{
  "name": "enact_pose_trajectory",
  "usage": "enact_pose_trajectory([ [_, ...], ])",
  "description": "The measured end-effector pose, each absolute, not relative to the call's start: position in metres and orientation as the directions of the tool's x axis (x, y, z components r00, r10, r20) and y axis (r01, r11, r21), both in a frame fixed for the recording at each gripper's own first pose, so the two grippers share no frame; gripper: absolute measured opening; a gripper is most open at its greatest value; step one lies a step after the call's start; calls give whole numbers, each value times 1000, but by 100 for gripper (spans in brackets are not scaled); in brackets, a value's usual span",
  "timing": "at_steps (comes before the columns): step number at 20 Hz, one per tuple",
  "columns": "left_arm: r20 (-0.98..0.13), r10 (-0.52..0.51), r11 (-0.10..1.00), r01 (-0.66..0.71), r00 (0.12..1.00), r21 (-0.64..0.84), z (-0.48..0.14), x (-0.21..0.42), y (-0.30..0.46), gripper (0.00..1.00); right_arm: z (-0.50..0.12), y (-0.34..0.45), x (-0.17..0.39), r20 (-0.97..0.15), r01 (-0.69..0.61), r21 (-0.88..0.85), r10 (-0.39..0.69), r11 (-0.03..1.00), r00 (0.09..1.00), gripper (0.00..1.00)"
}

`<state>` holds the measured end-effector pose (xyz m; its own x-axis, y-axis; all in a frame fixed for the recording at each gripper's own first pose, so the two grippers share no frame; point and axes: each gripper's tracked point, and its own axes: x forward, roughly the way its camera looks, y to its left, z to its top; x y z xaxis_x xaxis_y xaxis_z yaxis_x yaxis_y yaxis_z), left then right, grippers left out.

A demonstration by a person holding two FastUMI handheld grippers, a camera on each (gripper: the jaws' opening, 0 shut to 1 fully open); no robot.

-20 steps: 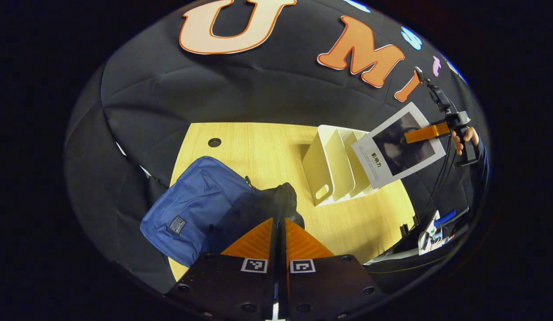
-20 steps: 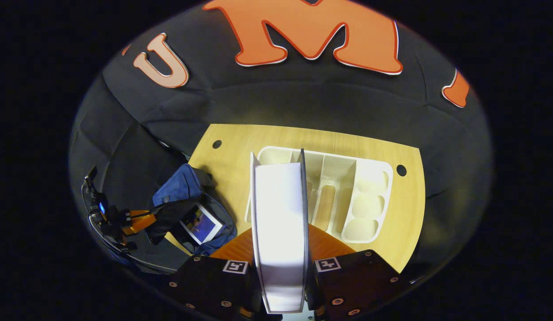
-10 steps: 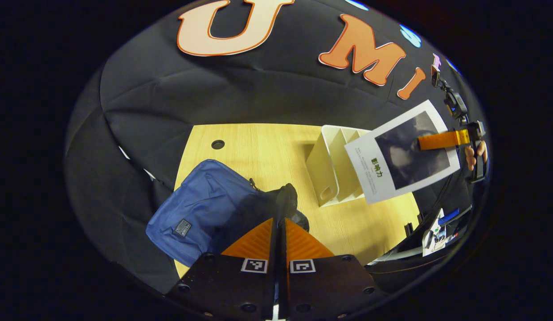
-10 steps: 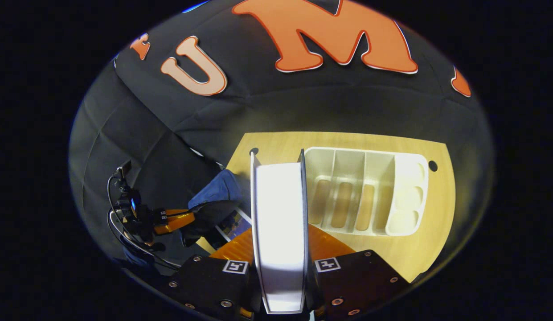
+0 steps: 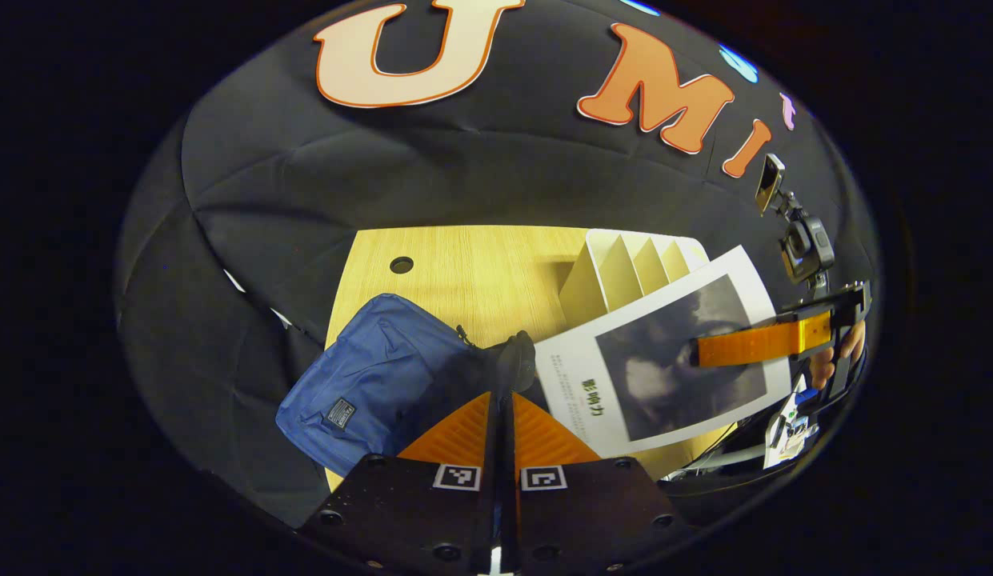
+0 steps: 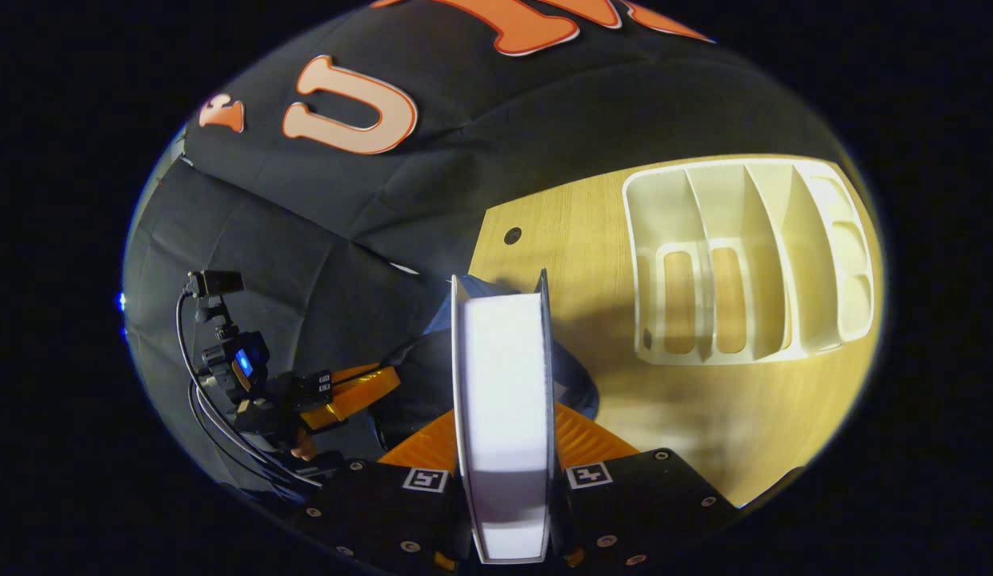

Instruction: Open the schoolbag, grab two books from the bookshelf and put them into the schoolbag.

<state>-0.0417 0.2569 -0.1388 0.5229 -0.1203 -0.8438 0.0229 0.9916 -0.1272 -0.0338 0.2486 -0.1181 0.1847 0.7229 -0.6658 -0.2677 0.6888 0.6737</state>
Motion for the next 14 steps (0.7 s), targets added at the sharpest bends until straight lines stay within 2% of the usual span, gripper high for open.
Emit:
enact_pose_trajectory([
  [2,-846,-119,992,29,521,-122,-139,-42,257,4,-132,262,-46,-657,-227,699,734,678,171,39],
  [10,-844,-121,992,27,522,-126,-140,-42,251,4,-184,308,-53,-645,-37,743,730,668,224,39],
  [11,-844,-126,991,29,521,-130,-140,-42,249,8,-190,317,-54,-645,-21,746,730,666,225,39],
  [12,-845,-125,991,31,520,-128,-140,-43,247,4,-196,324,-57,-639,-1,756,739,654,216,39],
  [14,-844,-127,992,54,521,-115,-138,-44,243,4,-207,341,-63,-626,42,774,754,632,201,39],
])
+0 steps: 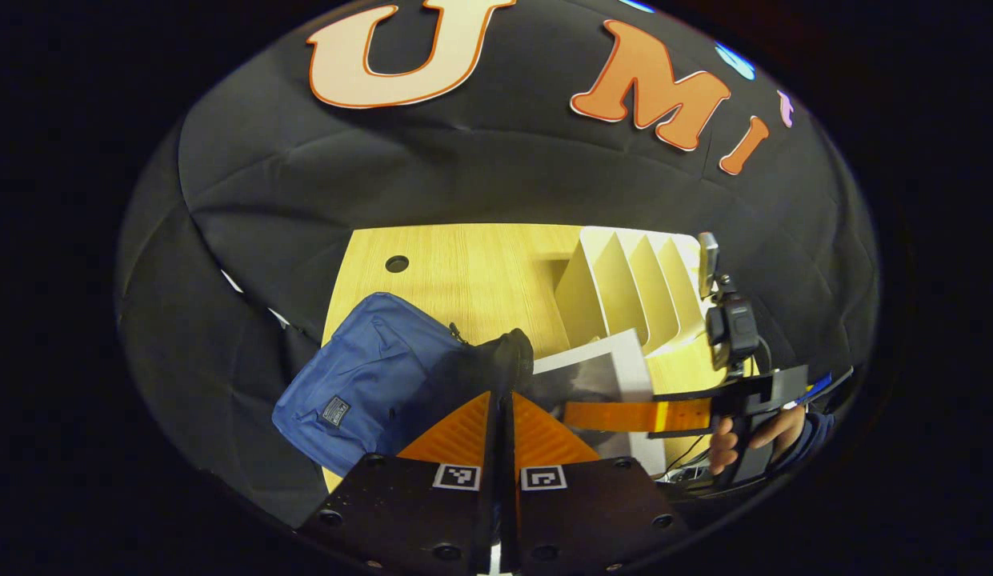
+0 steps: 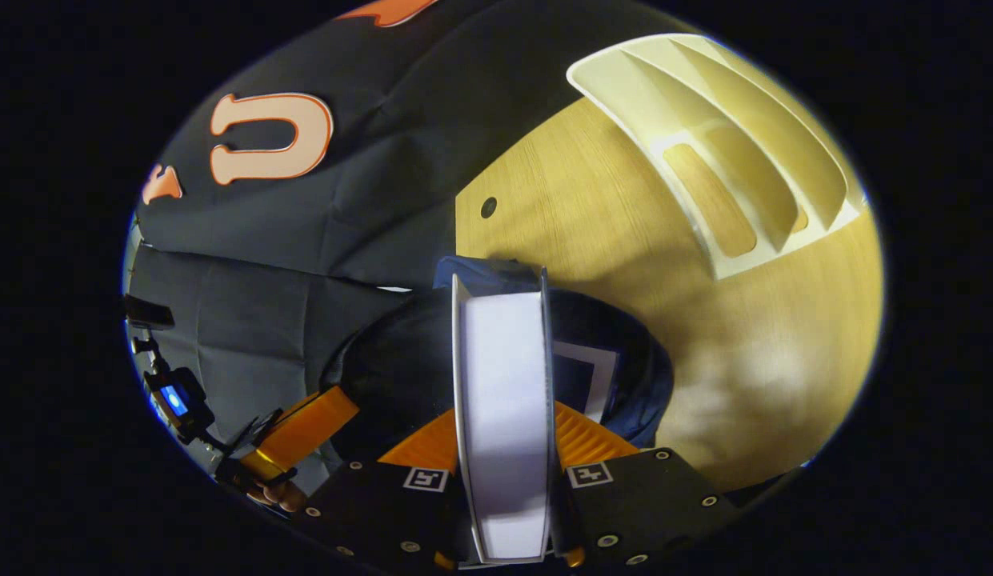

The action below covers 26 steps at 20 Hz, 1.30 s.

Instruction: Open the schoolbag, grab two books from the bookshelf and put them into the schoolbag.

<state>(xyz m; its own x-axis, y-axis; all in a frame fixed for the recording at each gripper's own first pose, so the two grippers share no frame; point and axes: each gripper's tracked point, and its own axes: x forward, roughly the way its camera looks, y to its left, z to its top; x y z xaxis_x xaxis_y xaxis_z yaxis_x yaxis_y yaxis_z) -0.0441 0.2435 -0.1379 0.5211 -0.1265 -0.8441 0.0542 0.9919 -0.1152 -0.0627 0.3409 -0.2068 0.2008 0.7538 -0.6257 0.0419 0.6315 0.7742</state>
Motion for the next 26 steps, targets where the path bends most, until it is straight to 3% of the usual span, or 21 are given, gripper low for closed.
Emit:
enact_pose_trajectory([
  [6,-848,-123,992,74,515,-99,-139,-45,239,8,-229,374,-57,-598,155,801,758,579,259,39],
  [7,-849,-120,992,81,515,-92,-138,-45,238,4,-232,377,-56,-596,157,802,757,576,267,39],
  [12,-854,-134,990,101,502,-96,-143,-45,230,4,-241,395,-52,-554,164,830,760,533,339,39],
  [16,-863,-150,986,136,482,-96,-145,-48,216,4,-258,416,-60,-539,188,842,778,506,323,40],
  [17,-864,-150,985,148,480,-89,-148,-48,213,8,-260,418,-62,-536,180,844,781,505,322,40],
  [23,-867,-144,981,184,476,-62,-149,-46,205,5,-270,437,-54,-507,171,862,803,477,313,40],
  [24,-867,-146,981,184,476,-64,-149,-44,205,5,-271,437,-54,-508,181,861,805,475,306,31],
  [25,-865,-146,982,179,480,-66,-149,-44,207,4,-272,436,-56,-525,190,851,800,489,291,41],
  [26,-864,-145,983,172,482,-69,-147,-44,210,5,-274,431,-58,-557,195,830,782,522,280,42],
])
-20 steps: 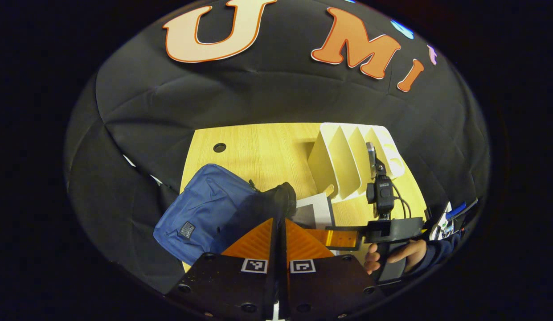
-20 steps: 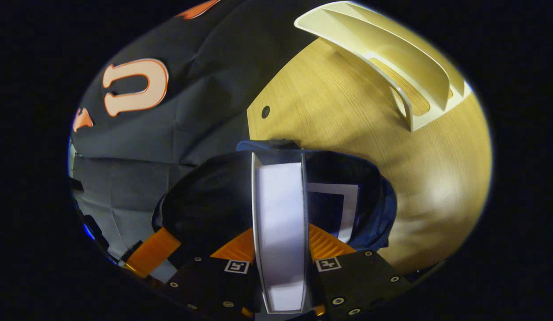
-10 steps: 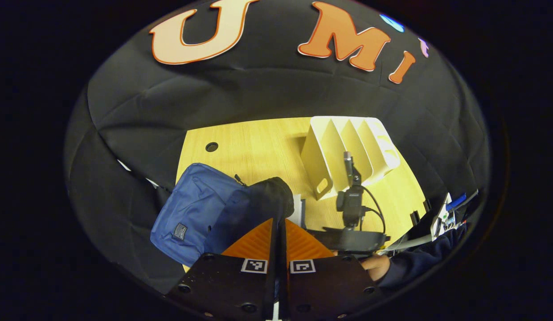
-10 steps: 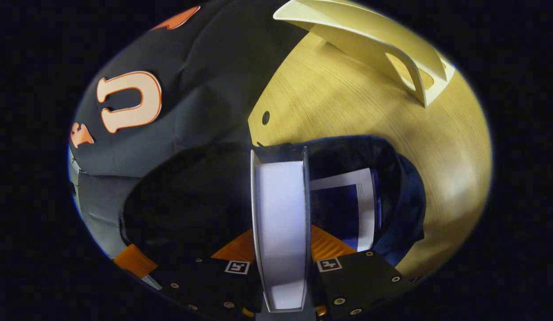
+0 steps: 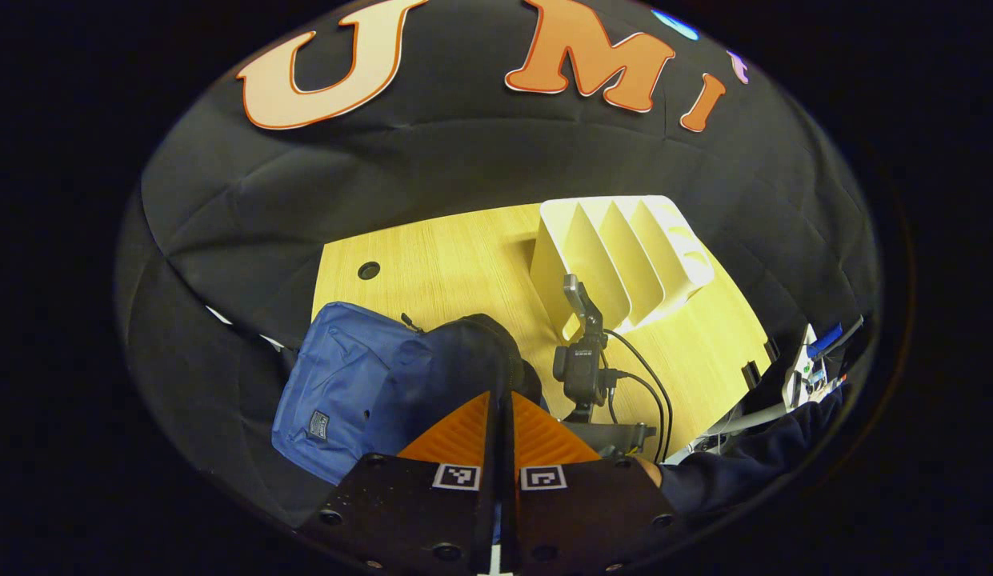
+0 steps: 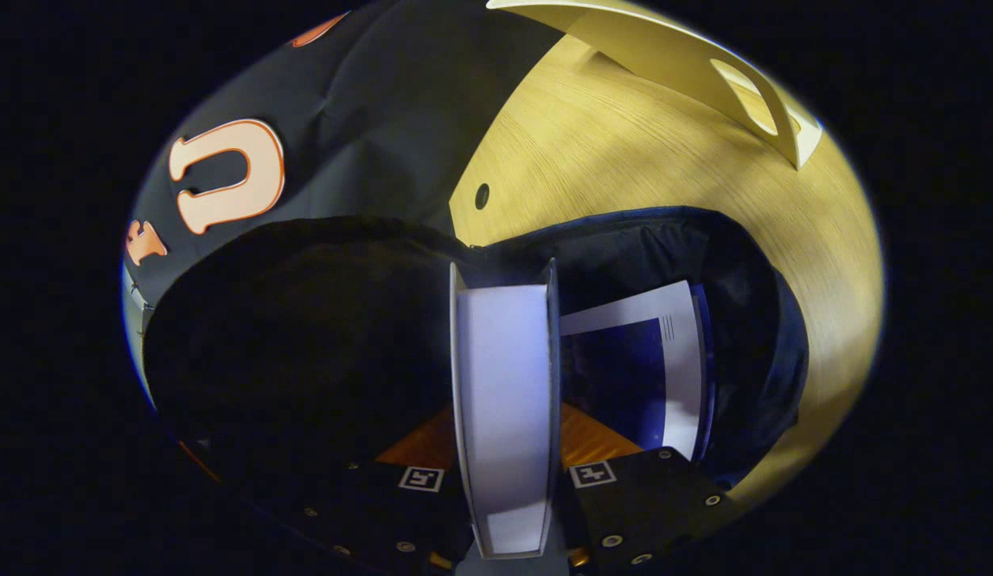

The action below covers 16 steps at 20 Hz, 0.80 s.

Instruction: Open the schoolbag, grab two books from the bookshelf and put them into the schoolbag.

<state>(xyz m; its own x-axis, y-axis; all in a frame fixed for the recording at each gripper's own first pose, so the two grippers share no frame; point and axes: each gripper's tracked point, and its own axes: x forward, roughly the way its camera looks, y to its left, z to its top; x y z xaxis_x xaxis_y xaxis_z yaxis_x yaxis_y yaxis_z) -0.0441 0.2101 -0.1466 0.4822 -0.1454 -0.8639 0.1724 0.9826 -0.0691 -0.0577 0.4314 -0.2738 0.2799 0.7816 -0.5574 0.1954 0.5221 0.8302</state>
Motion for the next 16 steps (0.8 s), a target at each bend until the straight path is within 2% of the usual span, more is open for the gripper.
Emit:
enact_pose_trajectory([
  [1,-864,-147,983,165,482,-75,-152,-44,213,4,-280,428,-60,-595,184,804,759,566,265,46],
  [2,-865,-147,984,156,480,-81,-152,-45,216,8,-283,424,-60,-620,165,783,735,599,273,43],
  [3,-864,-149,985,148,482,-87,-152,-46,217,8,-286,421,-62,-649,149,759,716,634,258,48],
  [4,-861,-145,986,140,488,-87,-151,-45,220,4,-287,419,-67,-673,131,737,704,663,228,68],
  [5,-858,-142,987,132,493,-88,-150,-44,222,4,-288,417,-75,-701,106,711,688,695,188,56],
  [6,-856,-134,989,124,499,-83,-151,-45,226,8,-291,414,-81,-725,81,686,672,723,149,63],
  [7,-855,-132,990,117,502,-84,-151,-45,227,4,-294,410,-86,-751,62,658,648,750,127,82],
  [10,-854,-136,990,88,503,-106,-156,-46,223,4,-304,393,-85,-803,-1,587,582,810,131,93],
  [13,-850,-137,991,72,509,-117,-158,-46,222,4,-294,391,-91,-801,-28,591,590,806,100,96],
  [16,-848,-131,991,62,514,-115,-157,-45,224,4,-295,393,-105,-823,-143,558,567,817,29,97],
])
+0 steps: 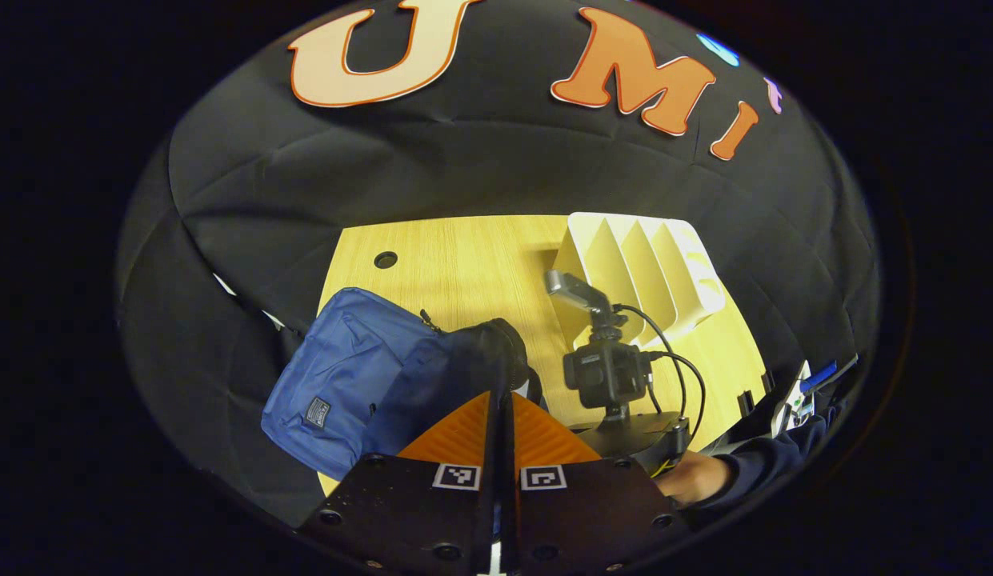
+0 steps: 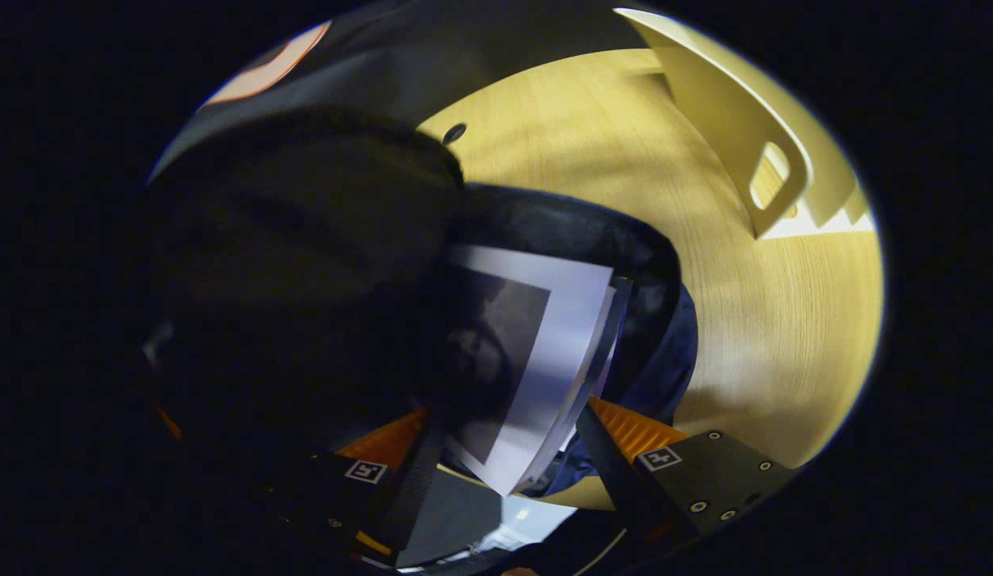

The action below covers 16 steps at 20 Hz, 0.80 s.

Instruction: Open the schoolbag, grab two books from the bookshelf and put them into the schoolbag.

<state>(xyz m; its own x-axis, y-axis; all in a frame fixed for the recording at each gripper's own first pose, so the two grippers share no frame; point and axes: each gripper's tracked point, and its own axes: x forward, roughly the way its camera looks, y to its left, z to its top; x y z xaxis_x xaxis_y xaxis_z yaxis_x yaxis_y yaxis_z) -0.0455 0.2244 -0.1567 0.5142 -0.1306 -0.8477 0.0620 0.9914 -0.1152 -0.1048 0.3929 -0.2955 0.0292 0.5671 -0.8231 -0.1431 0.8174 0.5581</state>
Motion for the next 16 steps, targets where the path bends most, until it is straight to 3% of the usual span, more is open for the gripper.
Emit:
enact_pose_trajectory([
  [4,-844,-124,992,56,522,-111,-157,-43,225,4,-294,388,-113,-797,-162,600,602,784,-38,98],
  [8,-847,-126,992,57,517,-113,-160,-45,223,4,-276,371,-105,-792,-153,607,610,780,-33,97],
  [11,-848,-119,993,65,516,-100,-160,-46,221,5,-256,345,-82,-781,-164,607,622,777,57,97],
  [16,-857,-126,992,63,499,-109,-166,-47,214,4,-229,276,-17,-781,-134,538,552,832,292,97],
])
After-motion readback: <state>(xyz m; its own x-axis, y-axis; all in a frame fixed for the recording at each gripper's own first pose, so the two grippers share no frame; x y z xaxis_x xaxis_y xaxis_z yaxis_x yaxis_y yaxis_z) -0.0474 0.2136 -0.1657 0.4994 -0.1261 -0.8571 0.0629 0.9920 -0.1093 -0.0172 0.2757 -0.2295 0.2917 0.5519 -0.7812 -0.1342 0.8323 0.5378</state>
